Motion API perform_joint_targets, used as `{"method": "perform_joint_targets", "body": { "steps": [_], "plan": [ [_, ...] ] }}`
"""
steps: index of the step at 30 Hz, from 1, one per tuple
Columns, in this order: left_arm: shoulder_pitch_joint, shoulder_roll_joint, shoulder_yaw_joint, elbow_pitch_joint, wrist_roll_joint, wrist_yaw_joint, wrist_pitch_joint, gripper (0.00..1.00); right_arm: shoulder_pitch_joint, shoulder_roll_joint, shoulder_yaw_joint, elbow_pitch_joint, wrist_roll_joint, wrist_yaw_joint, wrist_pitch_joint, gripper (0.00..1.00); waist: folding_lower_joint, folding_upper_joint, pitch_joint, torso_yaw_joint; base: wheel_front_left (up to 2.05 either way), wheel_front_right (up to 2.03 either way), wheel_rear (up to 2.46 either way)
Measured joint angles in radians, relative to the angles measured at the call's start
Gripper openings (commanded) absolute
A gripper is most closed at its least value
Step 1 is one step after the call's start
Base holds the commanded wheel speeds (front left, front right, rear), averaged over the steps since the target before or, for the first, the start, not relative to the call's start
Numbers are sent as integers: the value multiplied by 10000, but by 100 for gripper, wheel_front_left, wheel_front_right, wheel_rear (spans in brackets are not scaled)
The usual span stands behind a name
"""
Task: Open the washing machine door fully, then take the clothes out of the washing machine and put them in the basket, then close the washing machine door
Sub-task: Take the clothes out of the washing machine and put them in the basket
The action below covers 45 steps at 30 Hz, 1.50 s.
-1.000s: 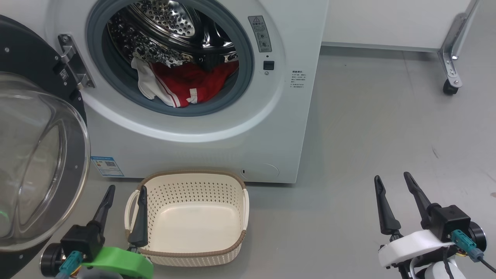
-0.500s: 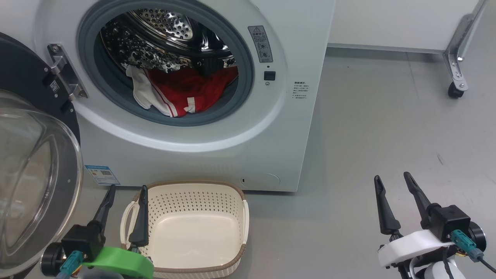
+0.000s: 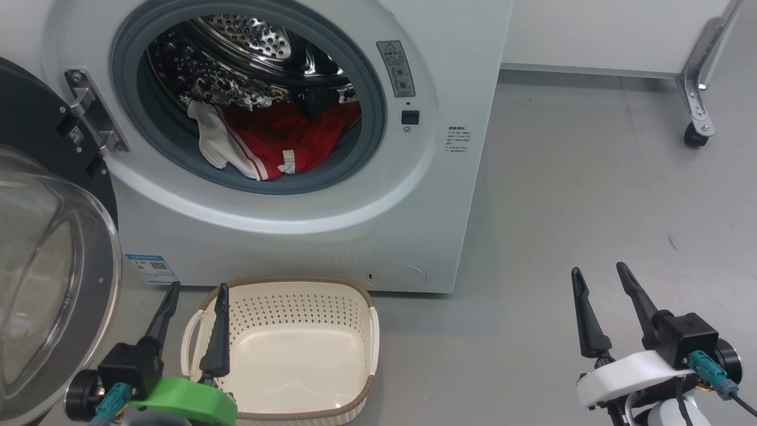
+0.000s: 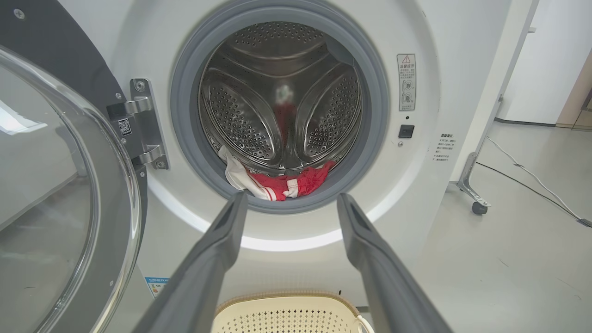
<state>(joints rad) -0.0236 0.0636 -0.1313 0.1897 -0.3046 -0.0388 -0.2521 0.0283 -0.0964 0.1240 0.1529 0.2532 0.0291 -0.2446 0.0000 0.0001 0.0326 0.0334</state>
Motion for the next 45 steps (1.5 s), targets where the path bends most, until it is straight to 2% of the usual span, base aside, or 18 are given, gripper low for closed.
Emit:
{"method": "perform_joint_targets", "body": {
  "steps": [37, 45],
  "plan": [
    [-3, -65, 36, 142, 144, 0, 0, 100, -12, 46, -61, 35, -4, 8, -2, 100, 1, 0, 30, 20, 0, 0, 0],
    [-3, -69, 242, 81, 222, 201, 0, 100, -55, 65, 23, -6, -15, 84, -2, 100, 0, 0, 178, -96, 0, 0, 0]
  ]
}}
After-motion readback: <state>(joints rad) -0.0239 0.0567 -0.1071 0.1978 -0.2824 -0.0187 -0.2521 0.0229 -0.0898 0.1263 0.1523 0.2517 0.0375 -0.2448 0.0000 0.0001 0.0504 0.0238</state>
